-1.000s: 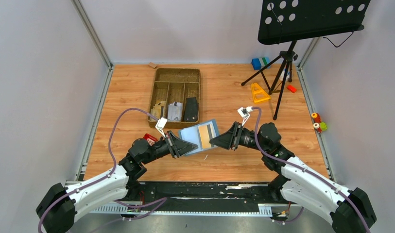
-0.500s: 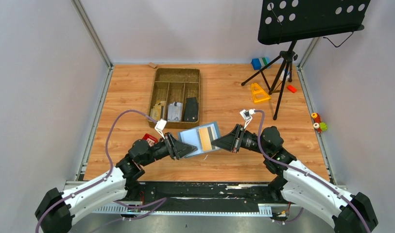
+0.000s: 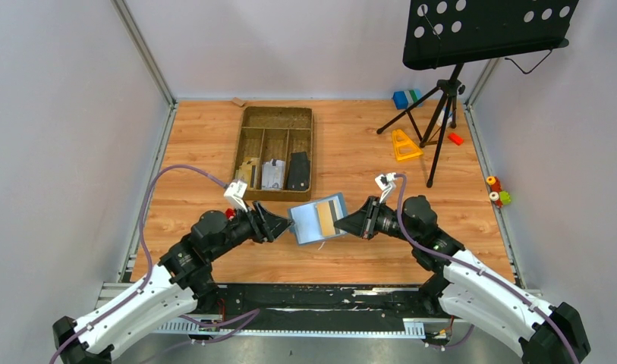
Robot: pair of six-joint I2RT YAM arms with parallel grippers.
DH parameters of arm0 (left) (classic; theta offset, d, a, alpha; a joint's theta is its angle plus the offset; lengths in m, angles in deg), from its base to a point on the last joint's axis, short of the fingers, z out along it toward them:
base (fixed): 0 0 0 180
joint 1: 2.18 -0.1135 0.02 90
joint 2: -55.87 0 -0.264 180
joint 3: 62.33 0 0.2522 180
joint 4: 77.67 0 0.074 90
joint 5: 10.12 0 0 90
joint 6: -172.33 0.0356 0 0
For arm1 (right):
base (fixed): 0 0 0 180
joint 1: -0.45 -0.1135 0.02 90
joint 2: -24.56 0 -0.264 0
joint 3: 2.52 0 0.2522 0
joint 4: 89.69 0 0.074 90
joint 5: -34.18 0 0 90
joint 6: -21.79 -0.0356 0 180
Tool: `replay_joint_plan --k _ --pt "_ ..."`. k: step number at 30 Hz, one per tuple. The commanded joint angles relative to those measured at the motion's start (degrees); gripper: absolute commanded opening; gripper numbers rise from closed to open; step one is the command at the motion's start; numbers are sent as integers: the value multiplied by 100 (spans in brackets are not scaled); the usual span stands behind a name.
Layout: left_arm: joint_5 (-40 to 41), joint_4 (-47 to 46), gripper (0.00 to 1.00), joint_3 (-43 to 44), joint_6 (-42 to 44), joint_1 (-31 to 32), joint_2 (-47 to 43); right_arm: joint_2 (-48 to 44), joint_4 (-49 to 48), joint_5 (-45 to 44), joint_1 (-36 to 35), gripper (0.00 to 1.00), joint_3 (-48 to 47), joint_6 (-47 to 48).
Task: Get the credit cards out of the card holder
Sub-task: Remove the credit card from the card holder.
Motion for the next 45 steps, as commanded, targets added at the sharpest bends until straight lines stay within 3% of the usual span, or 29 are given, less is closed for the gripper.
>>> replay_joint_plan --k 1,5,12,15,20,24,30,37,41,45 --pt "-729 -555 65 120 132 -12 311 -71 -25 -129 -7 0 -312 222" --pt "-1710 -1757 61 117 -115 75 1144 5 -342 141 -6 0 -313 89" --pt "-2235 -2887 63 25 -407 217 2048 236 -937 653 -6 0 -270 -333" --pt "-2288 -3279 62 -146 -556 217 2151 278 -1227 805 -8 0 -194 -575" --pt "-2314 -4003 48 -466 -849 204 2094 393 -1778 1030 -11 0 -35 -981" --pt "-2369 -4082 46 -491 -984 164 2038 441 -2228 1083 -7 0 115 -1246" --pt "-2496 -5312 38 -823 -1577 59 2152 579 -2824 1230 -6 0 245 -1652" --pt "-2610 -5529 20 -766 -1672 59 2452 672 -2862 1325 -33 0 247 -1601" --pt "-2643 -5478 29 -710 -1643 59 2661 652 -2424 1327 -74 0 116 -1326" --pt "-2708 -5422 24 -633 -1614 59 2870 620 -2313 1397 -90 0 36 -1239"
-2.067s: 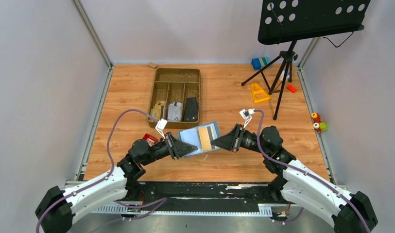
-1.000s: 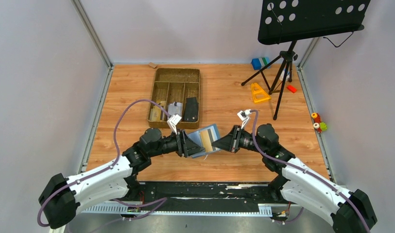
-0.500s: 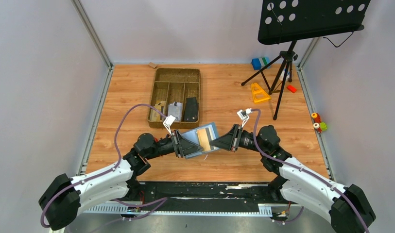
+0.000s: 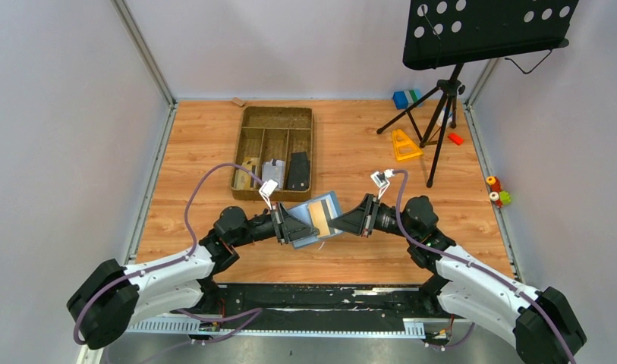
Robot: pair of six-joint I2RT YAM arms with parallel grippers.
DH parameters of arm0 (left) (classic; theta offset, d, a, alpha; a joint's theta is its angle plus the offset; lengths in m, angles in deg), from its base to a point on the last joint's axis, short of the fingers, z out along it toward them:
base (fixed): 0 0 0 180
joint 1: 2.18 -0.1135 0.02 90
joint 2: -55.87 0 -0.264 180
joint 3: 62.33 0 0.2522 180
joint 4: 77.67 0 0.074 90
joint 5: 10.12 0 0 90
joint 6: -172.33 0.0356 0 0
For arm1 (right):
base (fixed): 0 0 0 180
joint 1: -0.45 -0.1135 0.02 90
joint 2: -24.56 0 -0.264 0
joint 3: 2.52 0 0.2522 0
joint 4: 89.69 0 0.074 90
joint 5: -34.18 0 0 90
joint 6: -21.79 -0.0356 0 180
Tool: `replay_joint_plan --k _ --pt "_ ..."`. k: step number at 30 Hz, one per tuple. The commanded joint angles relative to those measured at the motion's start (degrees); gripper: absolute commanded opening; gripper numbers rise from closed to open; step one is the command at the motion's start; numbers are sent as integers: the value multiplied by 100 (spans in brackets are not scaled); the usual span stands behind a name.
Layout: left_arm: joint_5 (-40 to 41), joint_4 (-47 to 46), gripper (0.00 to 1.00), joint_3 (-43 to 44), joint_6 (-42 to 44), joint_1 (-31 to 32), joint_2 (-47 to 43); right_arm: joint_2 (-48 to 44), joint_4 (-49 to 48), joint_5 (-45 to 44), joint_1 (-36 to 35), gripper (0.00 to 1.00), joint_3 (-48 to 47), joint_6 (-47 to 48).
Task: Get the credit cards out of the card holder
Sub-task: Remove the credit card from the card holder.
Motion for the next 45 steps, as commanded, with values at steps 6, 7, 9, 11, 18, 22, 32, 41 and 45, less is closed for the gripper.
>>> replay_joint_plan --k 6,7,9,11,18,22,32,41,45 --pt "-24 -53 0 296 123 46 342 -81 325 426 -190 4 -486 381" --pt "43 0 0 254 126 8 312 -161 533 337 -185 8 -526 520" --pt "103 39 0 167 122 -49 235 -322 862 146 -176 17 -576 679" --pt "101 80 0 99 119 -78 125 -465 1093 -59 -168 22 -574 764" --pt "73 452 0 112 283 -88 -113 -658 1179 -336 -125 12 -448 687" --pt "27 485 0 95 299 -93 -122 -652 1236 -349 -99 0 -457 672" --pt "-249 -54 37 38 159 -93 -19 -595 912 -200 -84 0 -397 421" --pt "-736 -1151 32 141 -267 -93 784 -275 191 123 -80 0 -255 -3" --pt "-577 -1686 2 -23 -512 -105 960 -384 385 29 -79 0 -261 77"
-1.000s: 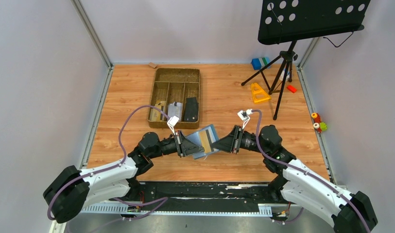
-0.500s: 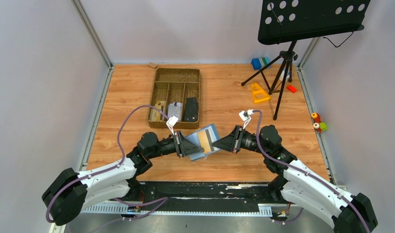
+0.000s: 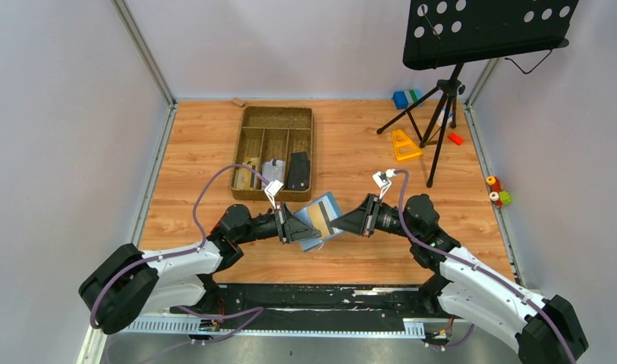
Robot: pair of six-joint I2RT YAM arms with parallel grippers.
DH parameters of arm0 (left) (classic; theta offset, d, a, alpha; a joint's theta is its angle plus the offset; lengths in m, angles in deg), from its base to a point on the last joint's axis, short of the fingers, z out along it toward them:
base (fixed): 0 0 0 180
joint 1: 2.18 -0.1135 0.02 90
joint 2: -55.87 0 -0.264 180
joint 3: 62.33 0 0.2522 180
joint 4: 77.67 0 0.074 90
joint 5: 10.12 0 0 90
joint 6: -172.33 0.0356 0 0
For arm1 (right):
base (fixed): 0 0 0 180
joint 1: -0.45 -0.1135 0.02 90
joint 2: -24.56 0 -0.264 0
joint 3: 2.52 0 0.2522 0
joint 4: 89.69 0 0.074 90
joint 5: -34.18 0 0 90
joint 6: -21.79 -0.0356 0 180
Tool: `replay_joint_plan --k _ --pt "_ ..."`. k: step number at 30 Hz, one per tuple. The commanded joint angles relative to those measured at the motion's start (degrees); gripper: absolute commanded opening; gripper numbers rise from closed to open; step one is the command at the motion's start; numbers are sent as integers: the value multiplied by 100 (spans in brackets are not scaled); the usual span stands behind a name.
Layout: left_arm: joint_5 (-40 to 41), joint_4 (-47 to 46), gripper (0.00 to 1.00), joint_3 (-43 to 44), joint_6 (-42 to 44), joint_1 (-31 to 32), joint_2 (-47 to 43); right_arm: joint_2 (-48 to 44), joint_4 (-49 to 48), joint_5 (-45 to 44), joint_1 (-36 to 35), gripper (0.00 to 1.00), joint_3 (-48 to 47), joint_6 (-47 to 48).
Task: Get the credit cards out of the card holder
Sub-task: Remove the credit card from the card holder, then place the credit card in the storage box.
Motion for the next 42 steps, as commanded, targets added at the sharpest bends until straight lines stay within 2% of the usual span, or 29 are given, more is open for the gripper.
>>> replay_joint_plan --k 1,7,17,24,29,33,36,38,42 --pt "26 -1014 0 -41 -259 50 82 -167 -427 129 -72 0 -57 -129" --pt "121 -660 0 -196 -149 -77 -156 -762 704 -773 143 0 74 68" --pt "187 164 0 -236 168 -218 -498 -1847 2061 -1743 498 0 224 180" --pt "341 1092 0 -217 554 -341 -837 -2145 2579 -2168 505 0 174 297" --pt "705 3076 0 259 1502 -461 -1285 -2344 2863 -2503 507 0 243 294" --pt "1268 4819 0 1029 2483 -547 -1621 -2343 2839 -2480 504 0 257 384" --pt "2168 6215 0 1826 3152 -634 -1705 -2318 2970 -2511 507 0 140 548" --pt "3120 7026 0 2439 3549 -685 -1563 -2318 3134 -2556 507 0 -14 707" --pt "4891 8742 0 3877 4418 -781 -631 -2319 3578 -2709 511 0 -415 1156"
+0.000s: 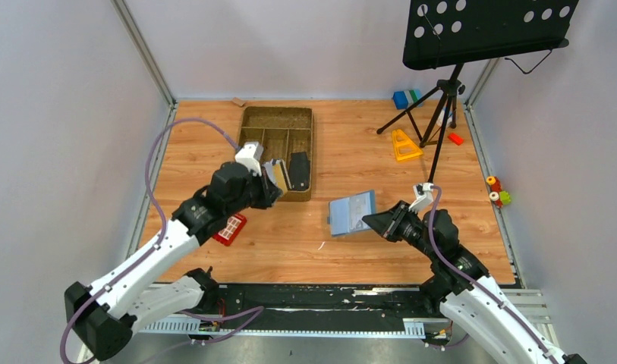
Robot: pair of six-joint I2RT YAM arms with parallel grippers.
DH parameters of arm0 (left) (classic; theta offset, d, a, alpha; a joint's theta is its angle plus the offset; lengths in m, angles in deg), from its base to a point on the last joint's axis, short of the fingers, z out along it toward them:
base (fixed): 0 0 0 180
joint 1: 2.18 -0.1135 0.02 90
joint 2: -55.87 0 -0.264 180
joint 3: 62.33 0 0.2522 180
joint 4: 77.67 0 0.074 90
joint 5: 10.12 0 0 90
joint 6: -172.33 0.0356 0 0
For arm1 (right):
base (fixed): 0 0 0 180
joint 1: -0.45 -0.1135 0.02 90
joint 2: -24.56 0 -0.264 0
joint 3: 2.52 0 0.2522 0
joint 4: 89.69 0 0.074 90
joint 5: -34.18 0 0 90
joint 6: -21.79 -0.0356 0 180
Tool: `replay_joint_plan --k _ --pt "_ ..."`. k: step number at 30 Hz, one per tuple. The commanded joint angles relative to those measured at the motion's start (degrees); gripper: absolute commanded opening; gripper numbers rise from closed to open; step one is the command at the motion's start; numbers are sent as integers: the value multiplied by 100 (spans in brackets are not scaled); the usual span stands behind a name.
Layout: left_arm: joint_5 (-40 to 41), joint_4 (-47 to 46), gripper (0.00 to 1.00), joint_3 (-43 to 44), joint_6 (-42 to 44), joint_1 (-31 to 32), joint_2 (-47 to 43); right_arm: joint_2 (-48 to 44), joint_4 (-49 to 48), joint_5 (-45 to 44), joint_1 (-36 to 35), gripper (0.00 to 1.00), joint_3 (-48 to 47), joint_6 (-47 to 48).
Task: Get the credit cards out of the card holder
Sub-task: Place the credit card in the storage box.
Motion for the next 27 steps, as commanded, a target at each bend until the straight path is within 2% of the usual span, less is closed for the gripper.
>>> replay_joint_plan --k 1,5,10,15,27 --pt "2438 2415 0 1601 1348 -143 954 -41 314 -255 6 0 -691 630" --pt "3542 3072 0 2498 1654 -223 1938 -23 580 -308 8 0 -937 903" --pt "3806 3101 0 3093 2023 -339 2959 20 666 -283 12 0 -1043 1067" --pt "4507 3564 0 3790 2091 -508 3908 0 722 -294 12 0 -1035 1124" --pt "4633 3643 0 4453 2314 -894 5631 -85 764 -299 14 0 -912 1037"
